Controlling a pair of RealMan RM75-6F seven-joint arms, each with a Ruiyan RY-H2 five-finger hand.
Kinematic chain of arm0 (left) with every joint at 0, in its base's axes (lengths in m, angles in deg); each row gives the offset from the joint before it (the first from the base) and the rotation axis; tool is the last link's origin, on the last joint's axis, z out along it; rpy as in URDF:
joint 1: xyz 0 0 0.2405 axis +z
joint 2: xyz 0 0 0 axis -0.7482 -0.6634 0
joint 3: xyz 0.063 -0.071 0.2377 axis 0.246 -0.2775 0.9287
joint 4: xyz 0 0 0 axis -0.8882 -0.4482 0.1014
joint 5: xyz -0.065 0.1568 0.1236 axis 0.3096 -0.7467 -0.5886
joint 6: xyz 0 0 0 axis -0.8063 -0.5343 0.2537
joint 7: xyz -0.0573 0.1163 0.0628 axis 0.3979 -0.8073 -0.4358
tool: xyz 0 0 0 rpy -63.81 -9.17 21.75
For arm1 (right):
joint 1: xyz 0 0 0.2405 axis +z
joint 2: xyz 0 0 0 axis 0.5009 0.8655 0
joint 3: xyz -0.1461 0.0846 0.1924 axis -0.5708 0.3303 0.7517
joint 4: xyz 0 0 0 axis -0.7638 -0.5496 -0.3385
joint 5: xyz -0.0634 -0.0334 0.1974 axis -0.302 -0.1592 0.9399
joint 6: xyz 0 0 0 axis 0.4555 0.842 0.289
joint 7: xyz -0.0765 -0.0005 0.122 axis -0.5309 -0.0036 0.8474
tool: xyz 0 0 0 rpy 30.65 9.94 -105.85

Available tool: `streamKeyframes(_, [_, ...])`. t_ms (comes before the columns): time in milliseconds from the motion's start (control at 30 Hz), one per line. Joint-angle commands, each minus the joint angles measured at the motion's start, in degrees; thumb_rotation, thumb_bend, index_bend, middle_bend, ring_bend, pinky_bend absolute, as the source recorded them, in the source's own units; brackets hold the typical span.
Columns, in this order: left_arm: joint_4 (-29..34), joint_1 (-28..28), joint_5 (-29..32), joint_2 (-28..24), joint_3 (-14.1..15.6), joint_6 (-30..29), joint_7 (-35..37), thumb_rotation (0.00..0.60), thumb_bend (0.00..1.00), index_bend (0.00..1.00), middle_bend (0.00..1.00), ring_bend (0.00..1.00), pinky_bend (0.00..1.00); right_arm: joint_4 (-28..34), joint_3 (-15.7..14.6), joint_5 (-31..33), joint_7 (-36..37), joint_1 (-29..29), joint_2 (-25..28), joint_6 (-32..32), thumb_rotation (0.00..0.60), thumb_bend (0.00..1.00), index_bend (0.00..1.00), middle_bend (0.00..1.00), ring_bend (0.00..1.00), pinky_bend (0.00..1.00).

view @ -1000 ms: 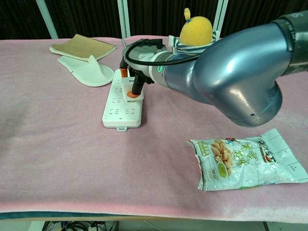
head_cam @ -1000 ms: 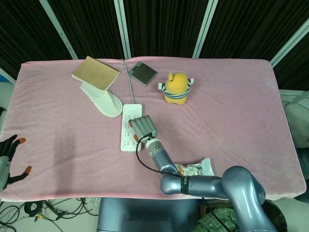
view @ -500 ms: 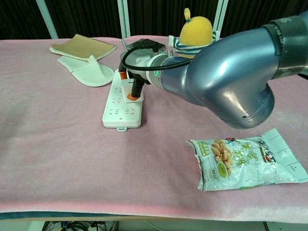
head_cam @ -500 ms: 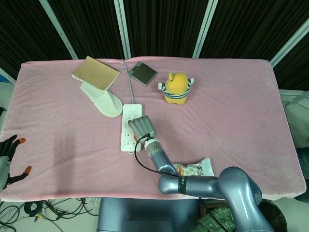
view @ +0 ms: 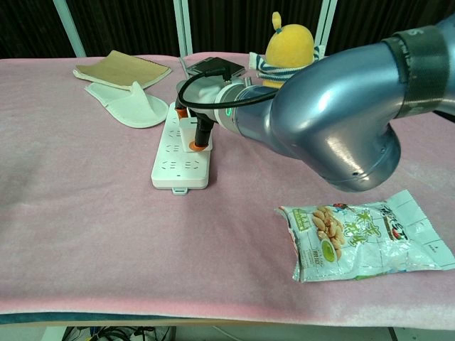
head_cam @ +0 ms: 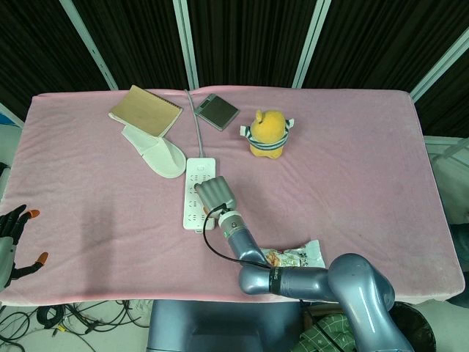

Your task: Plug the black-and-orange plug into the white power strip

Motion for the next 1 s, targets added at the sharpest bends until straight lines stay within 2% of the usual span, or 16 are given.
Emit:
streamKeyframes(33, [0.04, -0.01, 0.0, 0.0, -0.01, -0.02, -0.03, 0.6, 0.27, 0.11, 0.01, 0.0, 0.0, 0.27, -0.13, -0.3, 0.05, -0.21, 0.02, -0.09, 0.6, 0.46, 1.0, 0.92, 0.88, 0.63])
streamKeyframes(267, [0.09, -0.01, 0.08, -0.04, 0.01, 0.04, 0.0, 0.6, 0.27, 0.11, 0.01, 0.0, 0.0, 0.05, 0.13, -1.36, 1.43, -0.81, -0.27, -1.05, 0.6, 0.5, 1.0, 0.96, 0.93, 0.67])
streamKeyframes(633, [0.15, -0.02, 0.12, -0.1, 0.02, 0.07, 0.08, 0.6, 0.27, 0.11, 0.01, 0.0, 0.0, -3.93, 0.16, 0.41, 0.32, 0.31, -2.17, -3.44, 0.6, 0.53, 1.0, 0.96, 0.92, 0.67])
streamKeyframes(833, [0.16, -0.03, 0.09, -0.19, 0.04, 0.13, 0.2, 0.6, 0.27, 0.11, 0.01, 0.0, 0.0, -3.24, 0.48, -1.22, 2.46, -0.87, -1.79, -3.23, 0.6, 0.53, 1.0, 0.96, 0.92, 0.67])
streamKeyframes(1000, [0.1, -0.03, 0.02, -0.1, 0.08, 0.05, -0.05, 0.6, 0.27, 0.11, 0.01, 0.0, 0.0, -1.18, -0.46, -2.87, 3.59, -2.59, -0.07, -2.75, 0.6, 0.52, 1.0, 0.96, 0.92, 0.67])
